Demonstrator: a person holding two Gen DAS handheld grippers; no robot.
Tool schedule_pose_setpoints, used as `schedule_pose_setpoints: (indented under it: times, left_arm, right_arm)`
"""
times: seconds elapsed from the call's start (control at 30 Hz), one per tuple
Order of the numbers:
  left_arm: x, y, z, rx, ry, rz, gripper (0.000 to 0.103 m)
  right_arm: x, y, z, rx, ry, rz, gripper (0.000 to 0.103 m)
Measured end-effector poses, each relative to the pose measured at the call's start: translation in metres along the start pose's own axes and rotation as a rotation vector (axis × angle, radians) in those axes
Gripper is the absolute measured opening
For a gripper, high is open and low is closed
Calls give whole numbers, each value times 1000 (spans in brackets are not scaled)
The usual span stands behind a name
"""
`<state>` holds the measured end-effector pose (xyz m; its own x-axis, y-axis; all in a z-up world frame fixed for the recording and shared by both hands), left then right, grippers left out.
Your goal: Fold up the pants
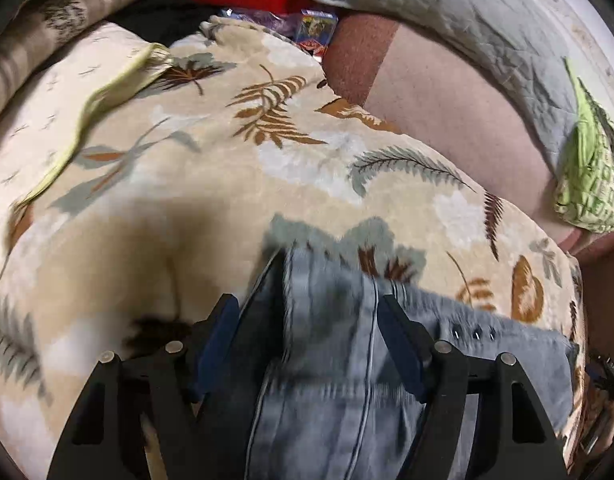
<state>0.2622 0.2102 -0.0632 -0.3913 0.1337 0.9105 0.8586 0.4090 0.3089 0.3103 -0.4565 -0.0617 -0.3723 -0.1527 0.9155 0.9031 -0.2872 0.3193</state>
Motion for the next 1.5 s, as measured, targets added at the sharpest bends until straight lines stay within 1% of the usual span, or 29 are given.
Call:
schedule_pose_setpoints:
  times: [0.1, 0.13, 0.17, 0.2, 0.23, 0.27, 0.3, 0.37, 0.5, 0.6, 0.7, 0.77, 0.83, 0.87, 0.9, 0.97, 1.03, 1.07, 1.1, 1.13, 1.17, 1.2, 1.23, 1.27, 1.3, 1.33, 1.37, 1.43, 1.5]
  left_arm:
    - [-15, 11, -3, 17, -9, 14, 72]
    - [-20, 13, -6, 16, -19, 21, 52]
    - [-25, 15, -10, -1, -9, 34, 31]
    - [-30, 16, -13, -27, 30, 52, 5]
    - [-35, 15, -17, -44, 27, 61, 2]
    - [-38, 15, -19, -47, 17, 69, 2]
    - [-40, 15, -18, -43, 21, 72, 2]
    - [-39, 17, -16, -19, 4, 76, 2]
    - [-17, 18, -17, -38, 1, 32, 2]
    - [15, 18, -16, -30, -38, -26, 2]
    - [46, 11, -21, -48, -76, -74, 2]
    - [74, 3, -24, -55, -110, -109, 2]
    - [109, -13, -27, -77, -139, -158, 2]
    - [124, -19, -26, -83, -153, -175, 2]
    - [141, -27, -25, -88, -175, -194, 2]
    - [177, -53, -20, -105, -221, -240, 2]
    - [204, -86, -15, -137, -246, -260, 2]
    - [216, -109, -10, -153, -255, -271, 2]
    - [221, -128, -5, -169, -255, -272, 2]
    - [219, -146, 0, -184, -246, -251, 2]
    - [214, -157, 4, -192, -231, -228, 2]
    - [206, -161, 7, -188, -216, -210, 2]
    - [193, -162, 12, -159, -212, -174, 2]
    - [186, -161, 14, -141, -222, -155, 2]
    - [181, -160, 15, -132, -226, -150, 2]
    - [180, -158, 14, -133, -220, -156, 2]
    - [181, -158, 11, -142, -218, -164, 2]
    - [185, -159, 6, -163, -216, -182, 2]
    - [189, -162, 8, -164, -207, -193, 2]
  right_arm:
    - [-13, 5, -1, 8, -14, 27, 90]
    - [-21, 6, 0, 14, -18, 37, 86]
    - [-20, 6, 0, 18, -16, 46, 72]
    - [-25, 6, 0, 25, -18, 67, 63]
    - [-31, 7, 2, 37, -43, 83, 44]
    - [-34, 7, 3, 57, -76, 89, 30]
    - [-36, 9, 7, 85, -92, 98, 26]
    - [-36, 13, 14, 113, -115, 115, 17]
    - [-18, 18, 23, 123, -119, 66, 13]
    - [3, 17, 27, 115, -99, 8, 12]
    - [32, 14, 32, 107, -68, -63, 11]
    - [50, 12, 35, 99, -49, -99, 11]
    - [78, 6, 39, 100, -27, -149, 11]
    - [96, 1, 39, 97, -20, -182, 8]
    - [109, -4, 37, 95, -17, -207, 8]
    - [146, -19, 29, 78, 24, -268, 8]
    - [190, -47, 14, 69, 58, -334, 8]
    - [202, -58, 9, 67, 72, -344, 8]
    - [220, -81, -1, 63, 100, -357, 8]
    - [228, -102, -9, 65, 128, -349, 8]
    - [228, -119, -16, 70, 144, -311, 9]
    - [219, -132, -22, 74, 141, -253, 10]
    - [208, -141, -27, 70, 125, -200, 16]
    - [191, -147, -32, 56, 99, -151, 28]
    - [179, -148, -34, 38, 93, -123, 38]
    - [160, -146, -33, 5, 124, -73, 67]
    - [148, -142, -31, -20, 164, -32, 76]
    - [120, -121, -19, -84, 250, 17, 76]
    - [93, -86, -1, -139, 316, 89, 76]
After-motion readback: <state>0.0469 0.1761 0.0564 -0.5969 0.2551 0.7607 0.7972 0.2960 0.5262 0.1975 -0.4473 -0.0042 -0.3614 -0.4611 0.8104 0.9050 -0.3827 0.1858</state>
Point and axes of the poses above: each gripper's, at about its wrist camera, not at the fingertips, and x roughly against the way its jaws point, z to its left, y to its top, the point moved 4 cm from there along -x, roughly the way its jaws point, and after that the axes turned 11 degrees about z, right-handed, at the moved point
